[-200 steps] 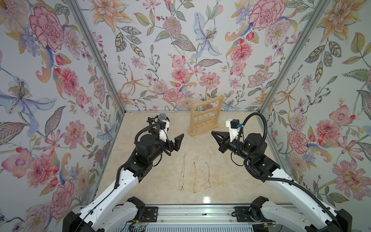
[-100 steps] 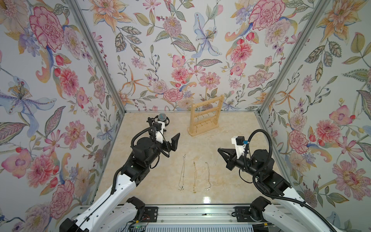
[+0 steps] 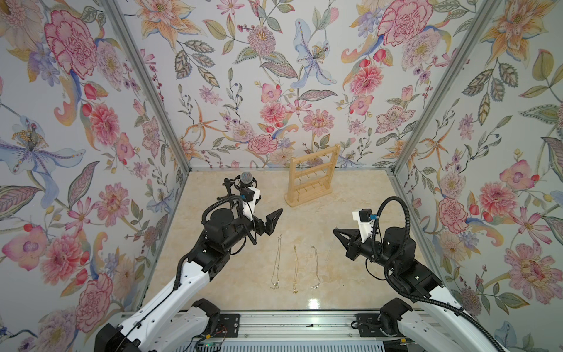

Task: Take the necklace off the jewelry display stand
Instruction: Place the necklace at the center of the board.

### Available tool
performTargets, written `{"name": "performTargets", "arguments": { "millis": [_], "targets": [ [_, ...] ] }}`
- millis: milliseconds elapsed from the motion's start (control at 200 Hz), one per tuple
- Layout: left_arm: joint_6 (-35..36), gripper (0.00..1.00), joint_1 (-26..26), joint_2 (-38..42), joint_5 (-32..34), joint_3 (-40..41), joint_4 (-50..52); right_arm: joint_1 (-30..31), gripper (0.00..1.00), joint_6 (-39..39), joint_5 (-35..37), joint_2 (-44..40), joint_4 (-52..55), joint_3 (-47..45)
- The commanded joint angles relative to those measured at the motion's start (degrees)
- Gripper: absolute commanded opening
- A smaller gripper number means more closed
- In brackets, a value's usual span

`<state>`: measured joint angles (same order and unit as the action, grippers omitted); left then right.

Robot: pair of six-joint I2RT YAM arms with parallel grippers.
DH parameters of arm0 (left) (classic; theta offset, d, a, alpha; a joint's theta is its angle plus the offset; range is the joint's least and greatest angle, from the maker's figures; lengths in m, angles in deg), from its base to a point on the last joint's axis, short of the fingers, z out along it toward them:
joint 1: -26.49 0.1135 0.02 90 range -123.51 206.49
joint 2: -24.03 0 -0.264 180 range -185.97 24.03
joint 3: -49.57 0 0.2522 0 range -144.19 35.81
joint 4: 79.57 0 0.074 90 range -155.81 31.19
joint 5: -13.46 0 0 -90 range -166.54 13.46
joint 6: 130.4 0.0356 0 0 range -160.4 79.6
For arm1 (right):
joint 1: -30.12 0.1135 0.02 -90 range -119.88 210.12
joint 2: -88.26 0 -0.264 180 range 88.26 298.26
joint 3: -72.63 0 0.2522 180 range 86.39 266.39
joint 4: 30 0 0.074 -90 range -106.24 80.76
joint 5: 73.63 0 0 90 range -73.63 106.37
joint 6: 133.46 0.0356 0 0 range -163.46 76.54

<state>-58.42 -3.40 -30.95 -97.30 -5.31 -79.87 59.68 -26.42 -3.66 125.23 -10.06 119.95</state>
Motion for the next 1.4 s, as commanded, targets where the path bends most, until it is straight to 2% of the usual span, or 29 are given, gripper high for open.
{"name": "performTargets", "arguments": {
  "millis": [0,145,330,490,585,941,1396],
  "targets": [
    [-1.45,0.99,0.45,-2.18,-11.08,-0.30,-4.81,-2.04,0.00,2.58,-2.38,-1.36,0.15,-0.93],
    [-1.12,0.99,-2.61,-4.72,-13.29,-3.73,-3.09,-5.69,0.00,4.93,-6.28,-1.52,0.33,-1.17],
    [2.87,0.99,-12.81,-9.89,-7.00,-9.58,2.17,-8.42,0.00,6.84,-8.66,-2.16,0.59,-1.33],
    [2.73,0.99,-18.73,-17.03,-6.97,-12.30,-0.70,-9.88,0.00,8.84,-10.28,-3.13,0.81,-1.05],
    [2.07,0.99,-20.78,-21.89,-9.93,-14.13,-3.15,-10.32,0.00,10.14,-11.13,-3.98,1.01,-0.95],
    [0.07,0.97,-22.25,-36.63,-16.09,-17.63,-11.86,-11.65,0.00,10.46,-12.36,-7.68,4.68,0.00],
    [-0.29,0.92,-24.96,-45.16,-19.90,-20.53,-16.10,-12.69,0.00,9.55,-12.88,-9.72,8.76,1.33]
  ]
}}
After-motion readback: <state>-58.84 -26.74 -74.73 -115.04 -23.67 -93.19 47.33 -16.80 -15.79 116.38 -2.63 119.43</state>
